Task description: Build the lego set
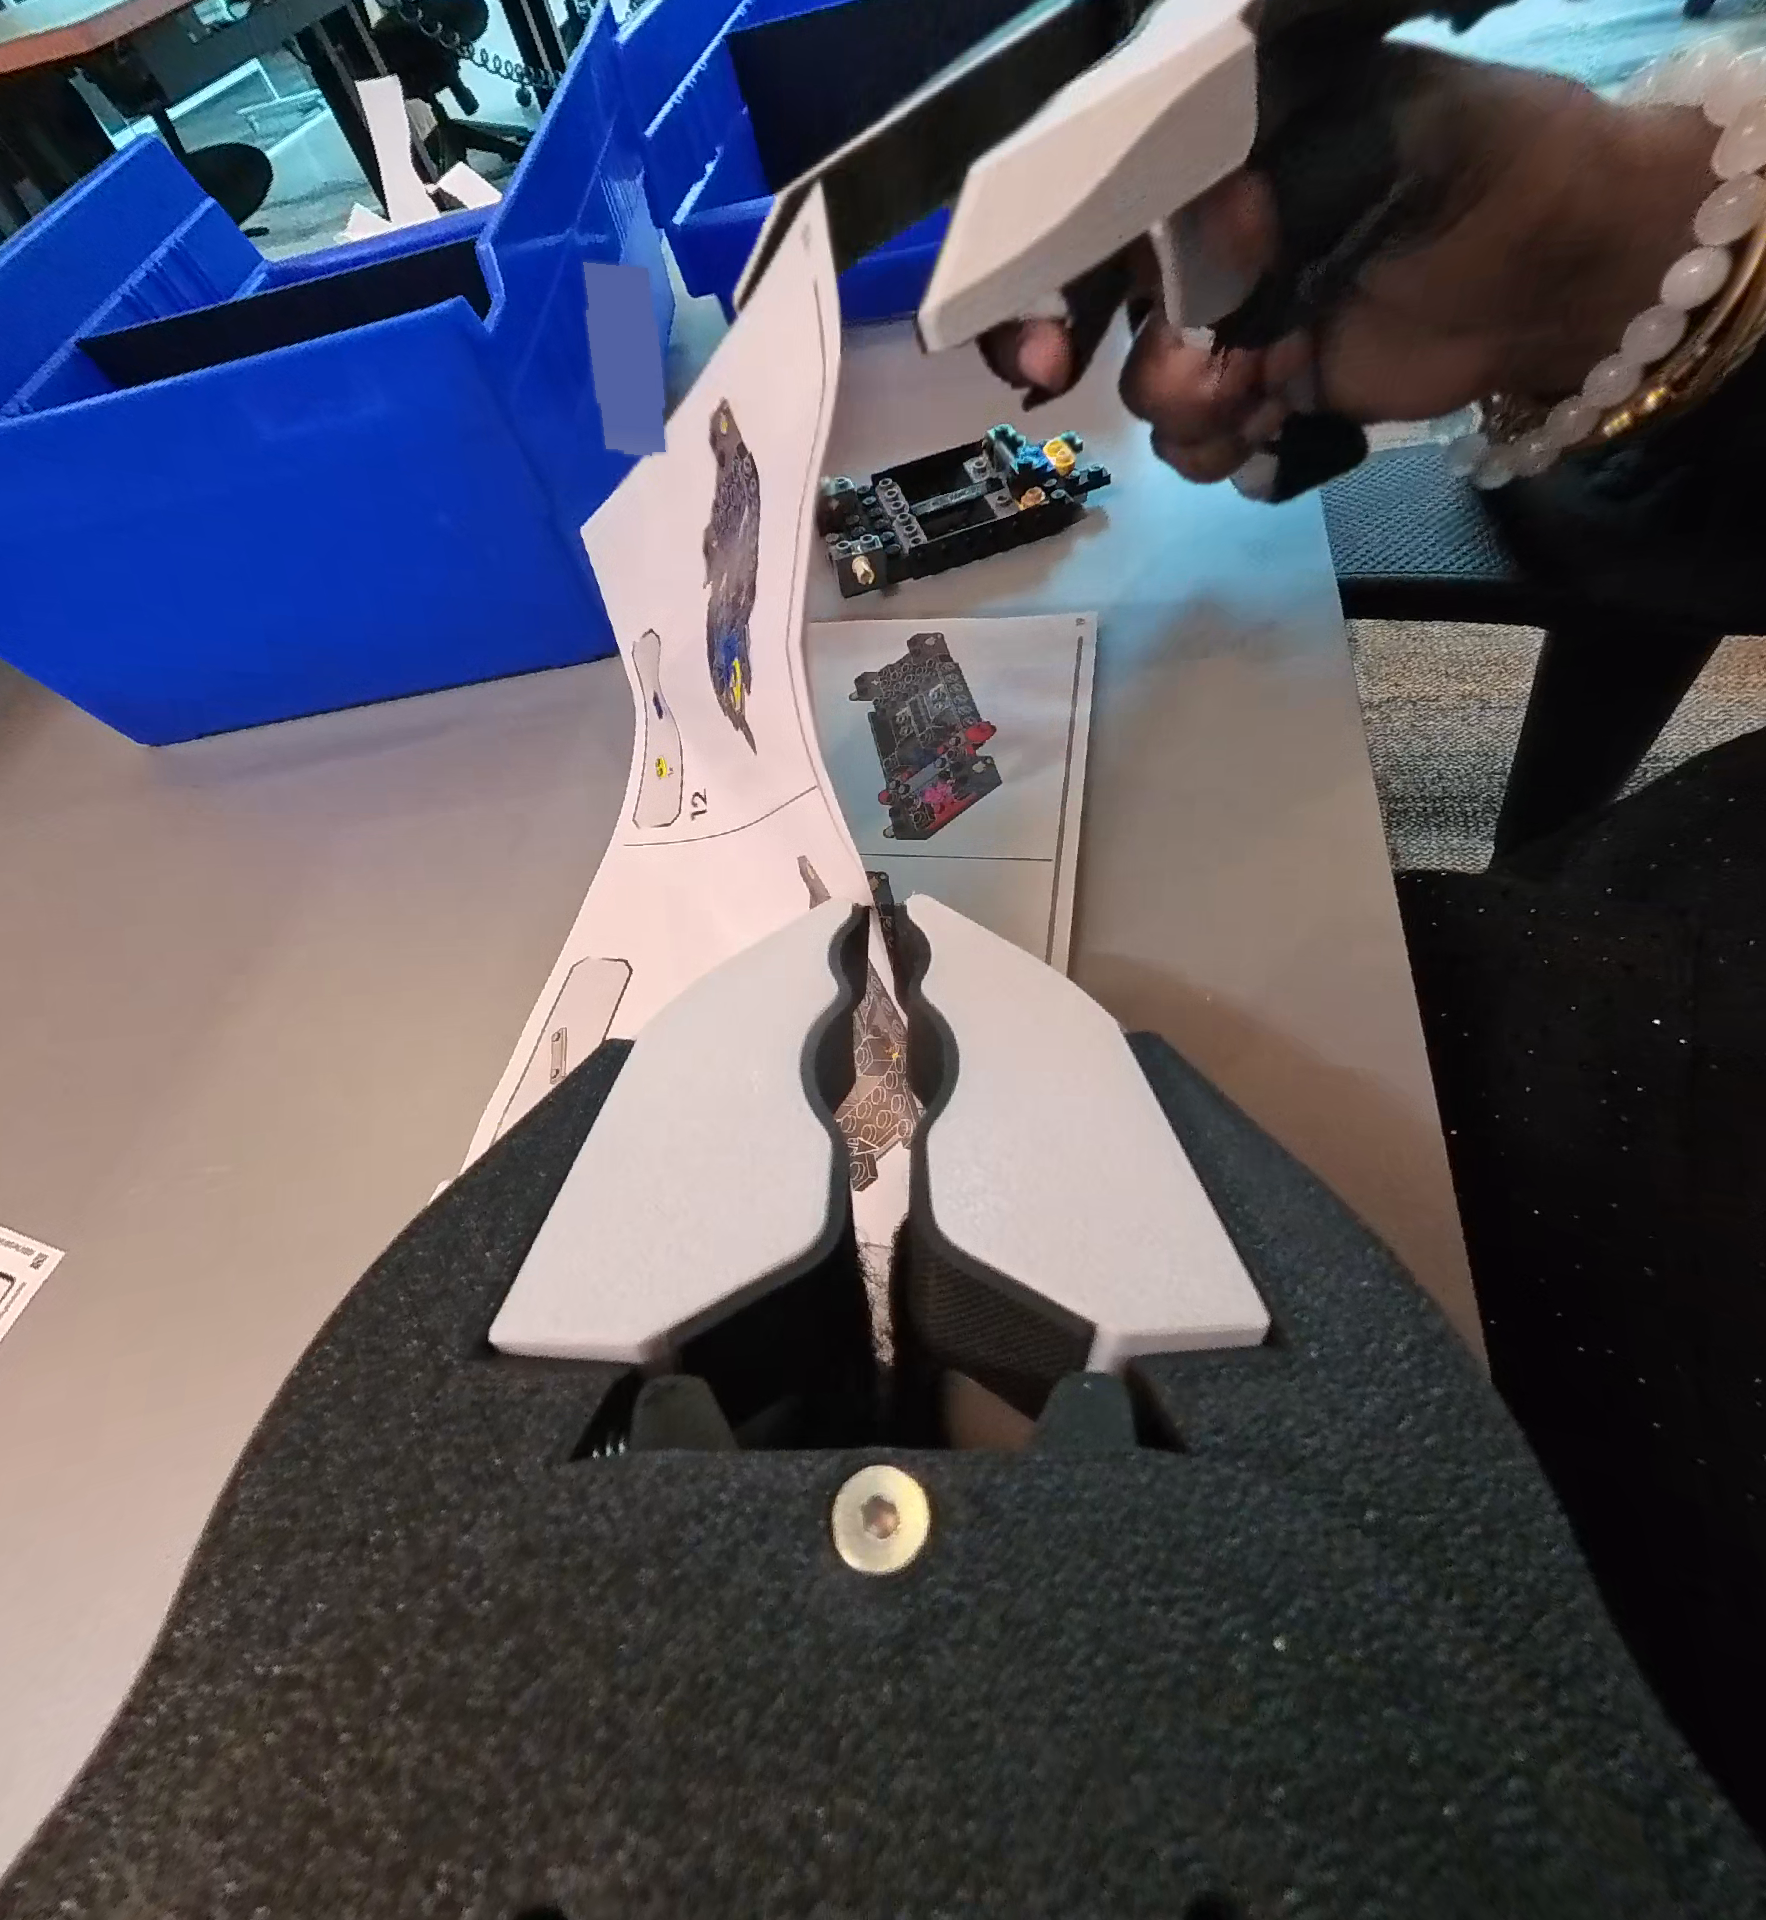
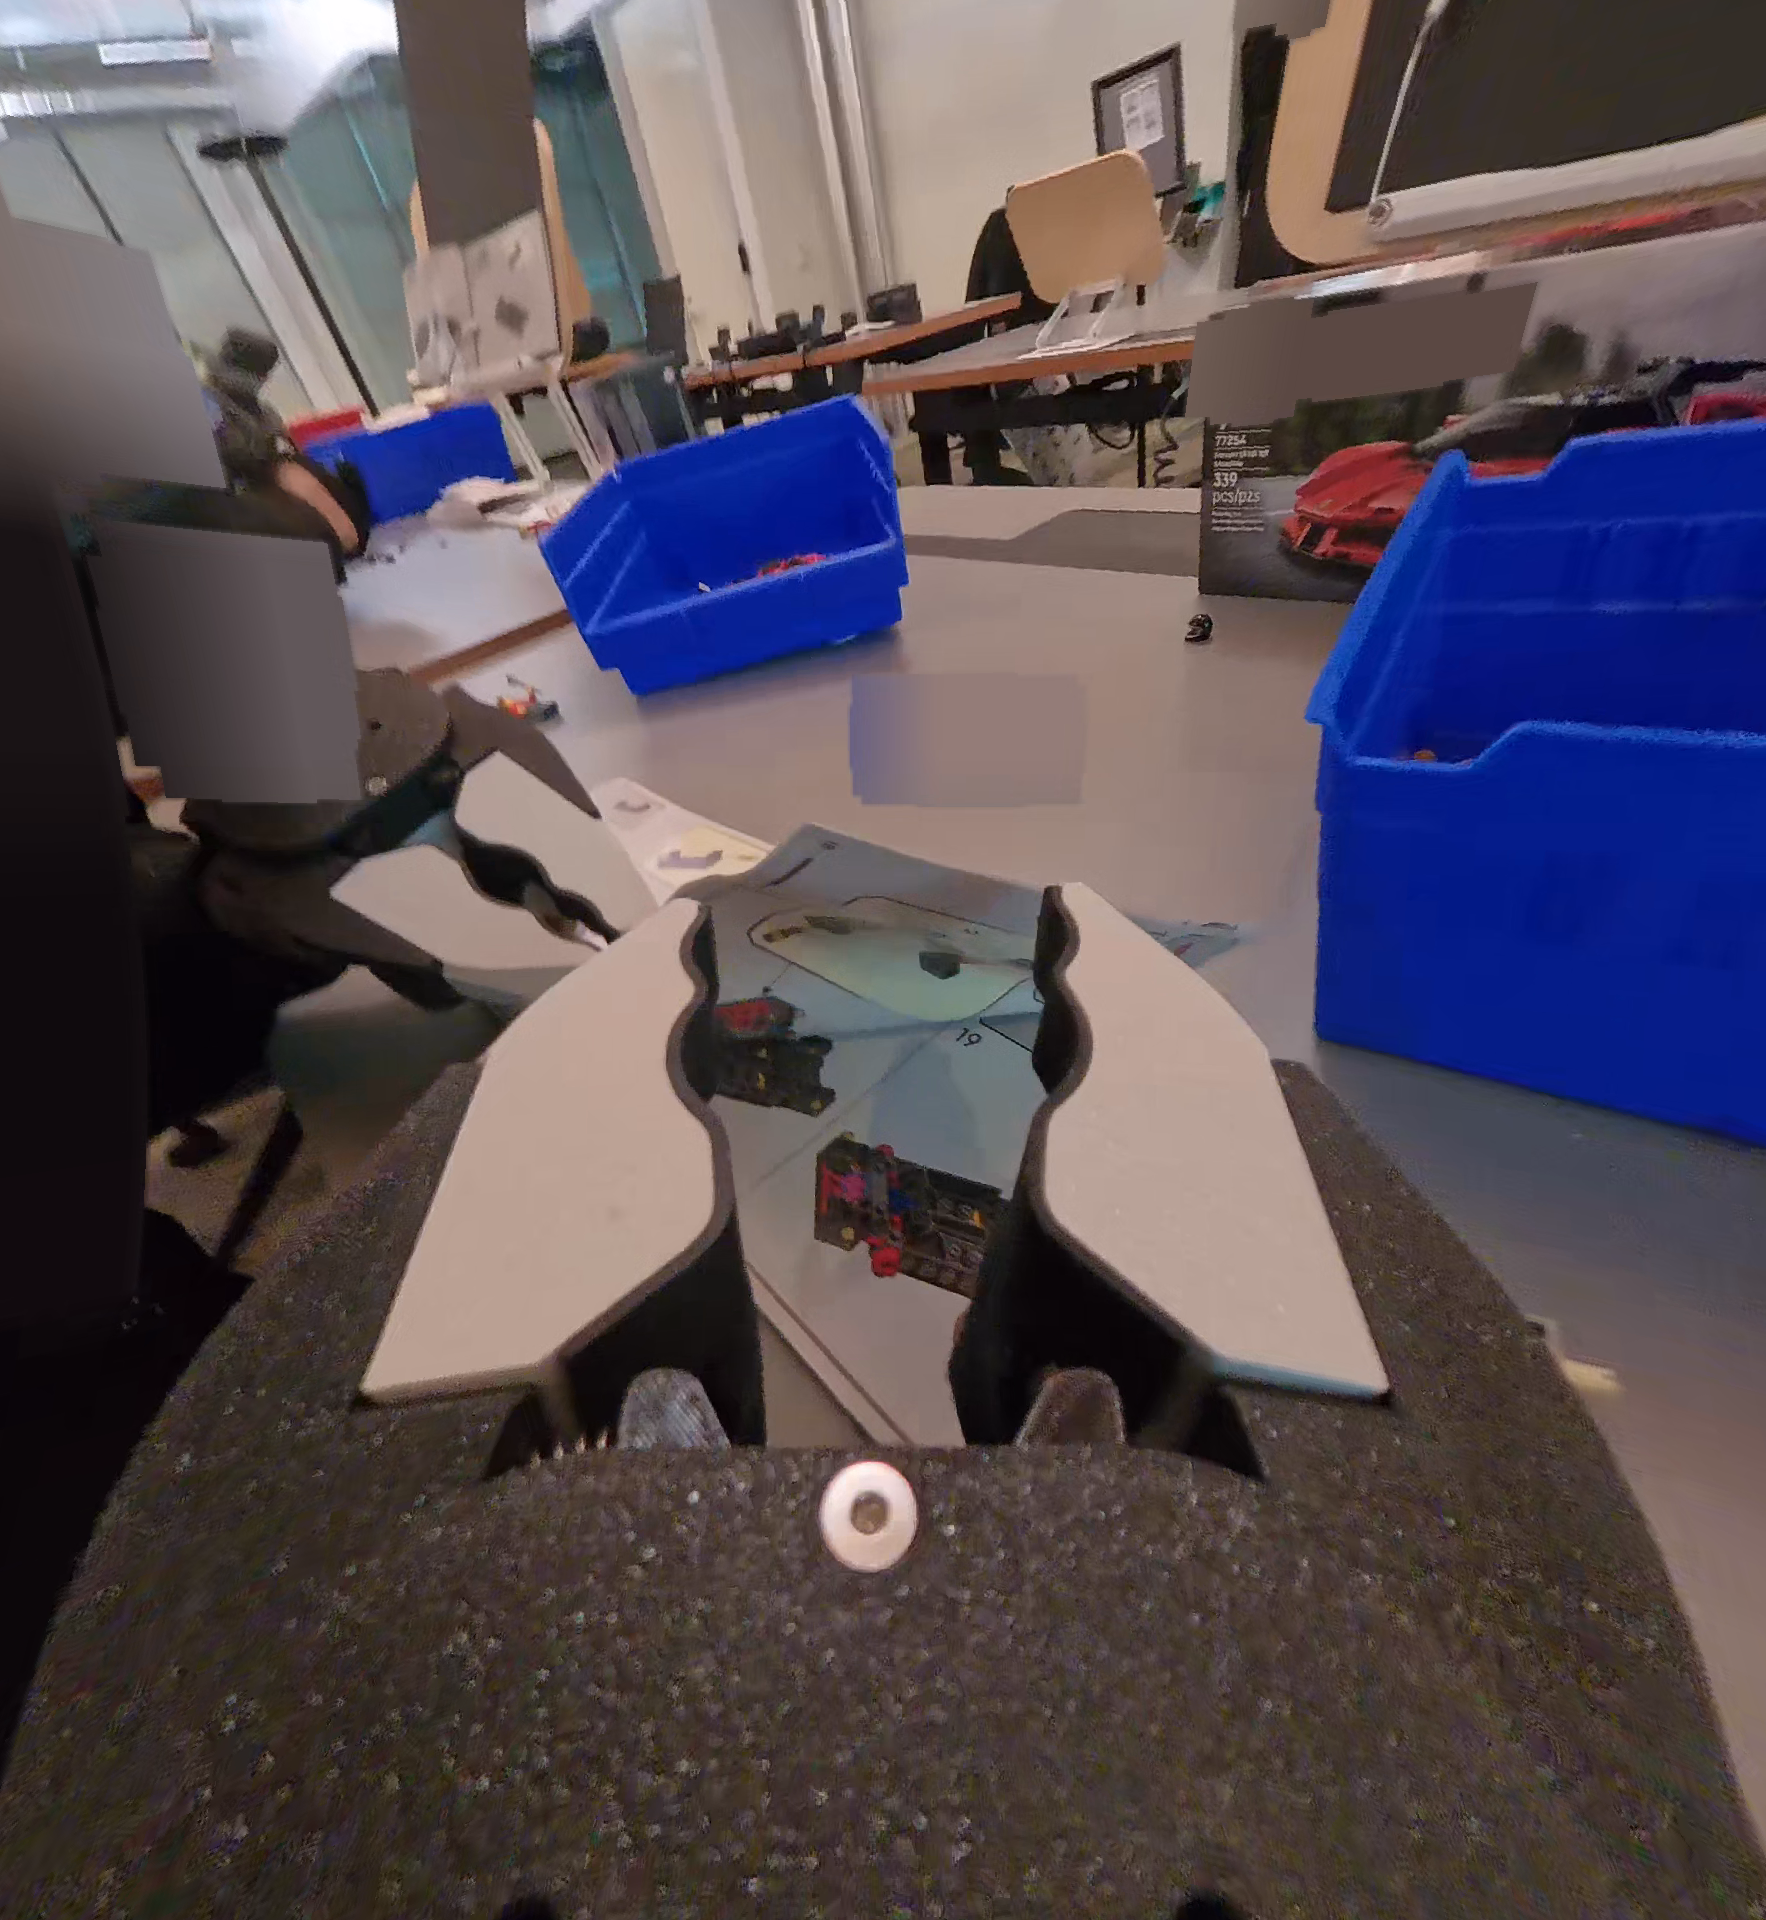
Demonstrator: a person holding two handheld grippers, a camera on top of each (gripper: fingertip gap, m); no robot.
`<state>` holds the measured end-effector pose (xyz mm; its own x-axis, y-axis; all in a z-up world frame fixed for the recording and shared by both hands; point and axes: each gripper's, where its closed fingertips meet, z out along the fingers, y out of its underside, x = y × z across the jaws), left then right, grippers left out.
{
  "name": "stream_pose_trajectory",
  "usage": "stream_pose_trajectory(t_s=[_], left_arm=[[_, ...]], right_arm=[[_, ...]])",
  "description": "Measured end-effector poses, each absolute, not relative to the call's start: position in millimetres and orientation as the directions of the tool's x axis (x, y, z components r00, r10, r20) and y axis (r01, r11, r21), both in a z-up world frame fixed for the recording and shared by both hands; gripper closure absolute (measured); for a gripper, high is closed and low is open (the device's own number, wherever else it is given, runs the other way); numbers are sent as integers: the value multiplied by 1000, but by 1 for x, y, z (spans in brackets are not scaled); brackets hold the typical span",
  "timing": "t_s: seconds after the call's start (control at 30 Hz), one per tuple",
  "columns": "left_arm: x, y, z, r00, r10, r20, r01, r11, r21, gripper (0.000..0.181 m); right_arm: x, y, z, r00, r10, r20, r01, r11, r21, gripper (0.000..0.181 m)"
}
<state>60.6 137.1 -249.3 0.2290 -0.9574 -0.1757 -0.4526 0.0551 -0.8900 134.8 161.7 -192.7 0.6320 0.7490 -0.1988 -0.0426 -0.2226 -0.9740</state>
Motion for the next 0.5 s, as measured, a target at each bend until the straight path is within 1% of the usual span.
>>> stream_pose_trajectory(t_s=[0.07, 0.23, 0.27, 0.33, 0.4, 0.5], left_arm=[[61, 137, -250, 228, -957, -178, -455, 57, -889, 177], [61, 137, -251, 225, -957, -184, -462, 62, -885, 177], [61, 136, -251, 225, -957, -186, -462, 63, -884, 177], [61, 137, -250, 227, -956, -185, -460, 62, -886, 177], [61, 137, -249, 228, -957, -182, -454, 61, -889, 177], [61, 136, -250, 224, -957, -186, -457, 65, -887, 177]], right_arm=[[130, 163, -192, 623, 744, -241, -82, -244, -966, 122], [116, 167, -199, 640, 723, -260, -72, -281, -957, 121], [111, 167, -202, 636, 717, -285, -76, -310, -948, 119], [104, 167, -211, 640, 698, -321, -77, -358, -931, 108], [104, 169, -212, 662, 684, -306, -80, -342, -936, 98], [106, 171, -215, 680, 670, -297, -73, -341, -937, 99]])
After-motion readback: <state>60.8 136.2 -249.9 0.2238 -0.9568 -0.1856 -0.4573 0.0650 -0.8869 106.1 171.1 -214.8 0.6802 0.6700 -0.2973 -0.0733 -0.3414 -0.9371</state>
